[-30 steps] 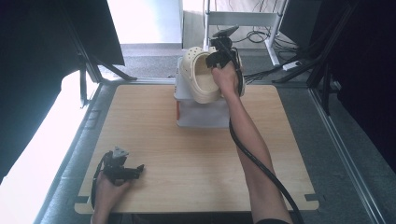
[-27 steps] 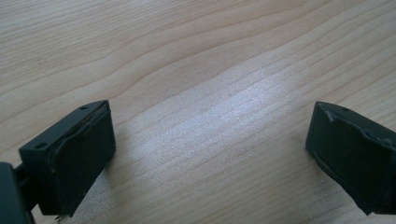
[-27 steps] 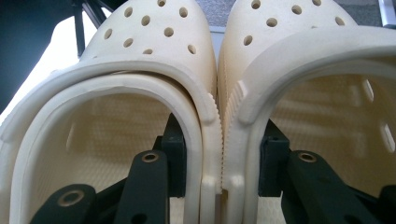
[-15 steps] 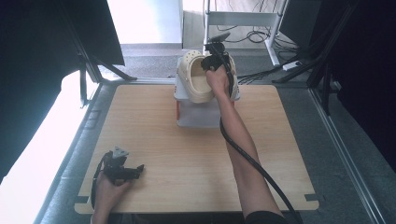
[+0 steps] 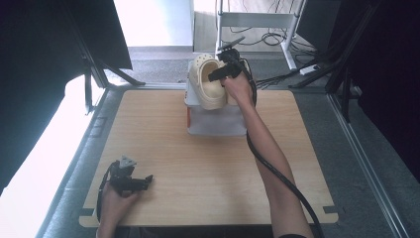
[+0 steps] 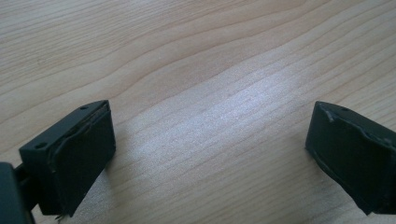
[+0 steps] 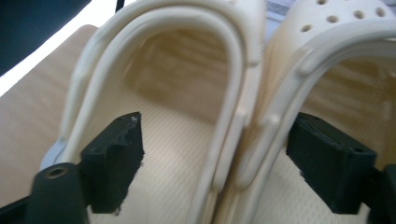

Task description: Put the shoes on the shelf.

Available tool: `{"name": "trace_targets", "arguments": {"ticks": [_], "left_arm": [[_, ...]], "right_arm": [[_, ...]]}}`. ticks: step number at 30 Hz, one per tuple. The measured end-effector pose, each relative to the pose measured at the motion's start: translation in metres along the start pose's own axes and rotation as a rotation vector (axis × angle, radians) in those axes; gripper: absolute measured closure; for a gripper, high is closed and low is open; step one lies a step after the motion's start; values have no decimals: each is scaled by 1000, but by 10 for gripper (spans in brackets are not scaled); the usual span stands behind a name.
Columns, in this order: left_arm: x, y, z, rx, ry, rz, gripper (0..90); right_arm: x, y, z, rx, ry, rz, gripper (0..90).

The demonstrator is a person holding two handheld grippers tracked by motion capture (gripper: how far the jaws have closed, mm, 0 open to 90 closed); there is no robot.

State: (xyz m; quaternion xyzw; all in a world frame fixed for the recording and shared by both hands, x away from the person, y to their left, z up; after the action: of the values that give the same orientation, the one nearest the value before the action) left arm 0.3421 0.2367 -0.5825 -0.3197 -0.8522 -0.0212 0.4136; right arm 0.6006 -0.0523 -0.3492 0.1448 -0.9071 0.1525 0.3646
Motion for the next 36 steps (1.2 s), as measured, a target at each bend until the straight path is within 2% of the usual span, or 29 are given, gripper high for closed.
{"name": "trace_targets", "arguments": {"ticks": [2, 4, 8, 9, 13, 19, 22, 31, 35, 36], "left_arm": [[0, 0, 0, 0, 0, 0, 13], [0, 0, 0, 0, 0, 0, 13], [0, 0, 0, 0, -5, -5, 13], [0, 0, 0, 0, -5, -5, 13], [0, 0, 0, 0, 0, 0, 13], [0, 0, 0, 4, -1, 1, 13], [0, 0, 0, 3, -1, 1, 13], [0, 0, 0, 1, -4, -4, 13], [0, 0, 0, -2, -3, -5, 13], [0, 0, 0, -2, -3, -5, 13]], "right_arm": [[5, 1, 4, 20, 0, -4, 138], [18, 5, 8, 30, -36, -59, 133], [29, 8, 11, 49, -55, -82, 122], [36, 10, 13, 68, -72, -96, 61], [42, 13, 16, 93, -87, -101, 0], [52, 14, 31, 169, -88, -121, 0], [63, 15, 38, 158, -113, -160, 0], [84, 12, 56, 182, -151, -195, 0], [94, 10, 66, 191, -157, -207, 0], [98, 7, 73, 196, -156, -211, 0]]}}
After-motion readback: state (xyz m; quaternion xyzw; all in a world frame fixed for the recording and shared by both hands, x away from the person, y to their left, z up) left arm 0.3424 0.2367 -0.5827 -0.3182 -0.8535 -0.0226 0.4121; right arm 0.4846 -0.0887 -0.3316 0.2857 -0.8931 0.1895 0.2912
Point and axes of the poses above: each handheld gripper's, and its own axes: x roughly backward along the jaws, z roughly out of its underside, y roughly to its left, the point moved 8 cm from there along -x, roughly forward along the jaws, and after that the axes turned 15 degrees about z, right-handed, at the moved point
